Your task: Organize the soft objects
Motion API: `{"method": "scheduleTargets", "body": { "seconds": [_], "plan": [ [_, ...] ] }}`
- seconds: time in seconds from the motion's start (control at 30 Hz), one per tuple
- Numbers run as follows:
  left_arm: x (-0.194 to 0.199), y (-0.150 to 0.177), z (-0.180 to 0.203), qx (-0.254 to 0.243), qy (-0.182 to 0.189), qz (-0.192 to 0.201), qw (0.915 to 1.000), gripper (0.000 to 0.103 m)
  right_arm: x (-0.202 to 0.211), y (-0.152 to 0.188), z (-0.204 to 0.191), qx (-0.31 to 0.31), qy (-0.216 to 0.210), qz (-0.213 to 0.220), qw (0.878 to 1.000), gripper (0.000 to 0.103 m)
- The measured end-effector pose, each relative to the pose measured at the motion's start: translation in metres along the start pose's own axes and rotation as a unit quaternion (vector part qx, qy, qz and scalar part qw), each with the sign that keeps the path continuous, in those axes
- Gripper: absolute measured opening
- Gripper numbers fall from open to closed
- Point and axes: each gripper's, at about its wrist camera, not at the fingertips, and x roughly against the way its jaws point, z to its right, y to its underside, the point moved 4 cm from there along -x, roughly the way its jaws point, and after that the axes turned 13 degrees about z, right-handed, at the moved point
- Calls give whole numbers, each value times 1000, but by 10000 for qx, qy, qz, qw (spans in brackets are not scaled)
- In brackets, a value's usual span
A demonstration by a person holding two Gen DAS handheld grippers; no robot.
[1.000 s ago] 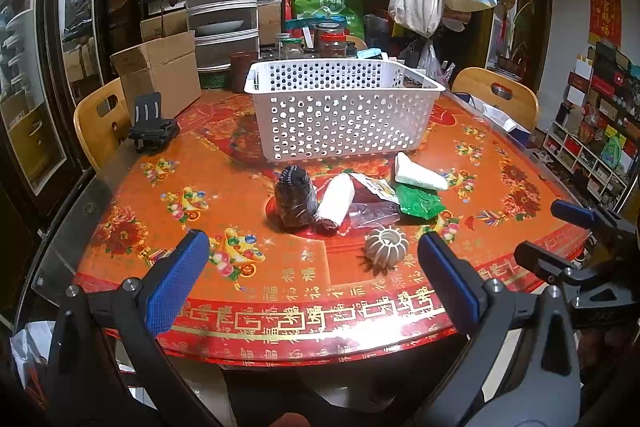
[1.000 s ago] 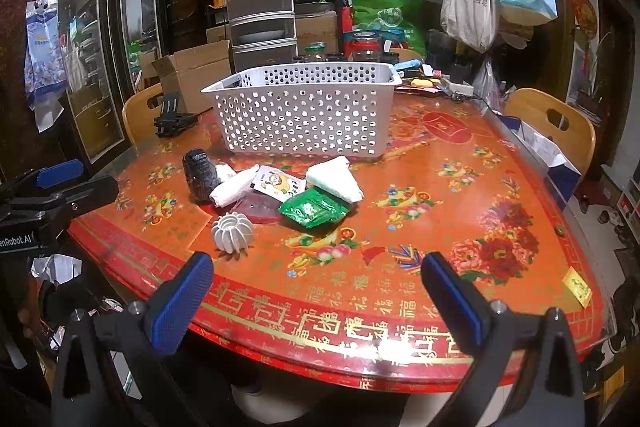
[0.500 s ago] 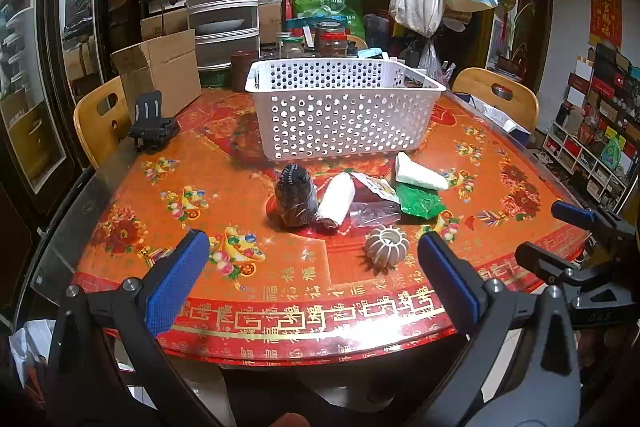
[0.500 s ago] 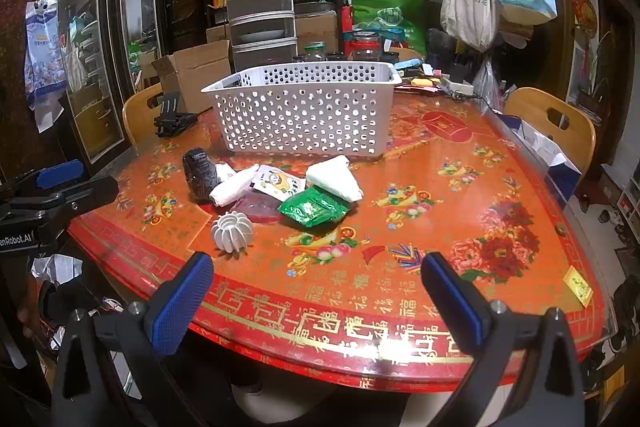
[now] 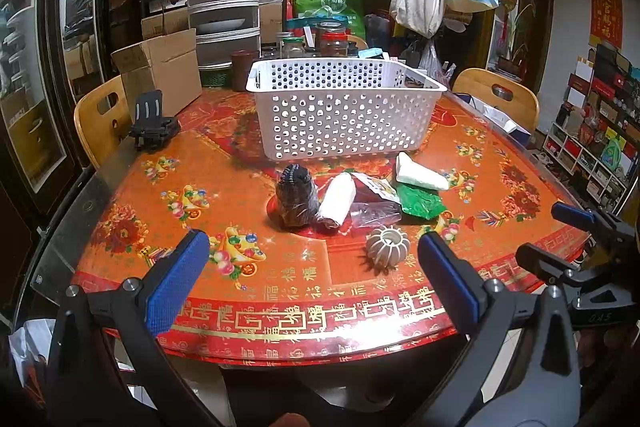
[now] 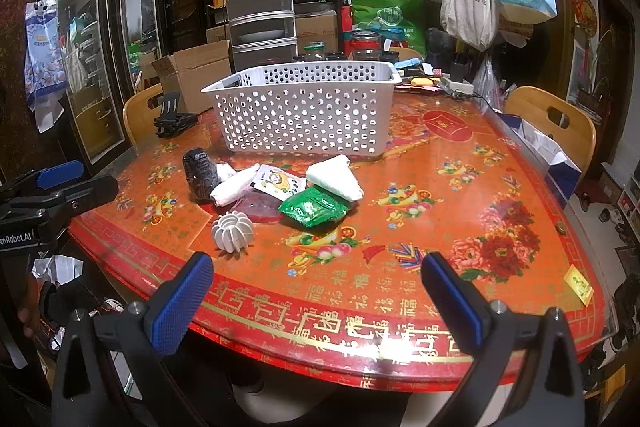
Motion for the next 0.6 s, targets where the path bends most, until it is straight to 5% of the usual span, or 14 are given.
{"method": "scheduleTargets", "body": {
  "seconds": [0.5, 0.6],
  "plan": [
    [-2, 2, -3, 93, 126, -29, 9999, 103, -1, 2, 0, -23, -34, -17, 10000, 103],
    [-11, 6, -9, 52, -110, -128, 9998, 103, -4, 3, 0, -45, -36, -42, 10000, 103]
  ]
}}
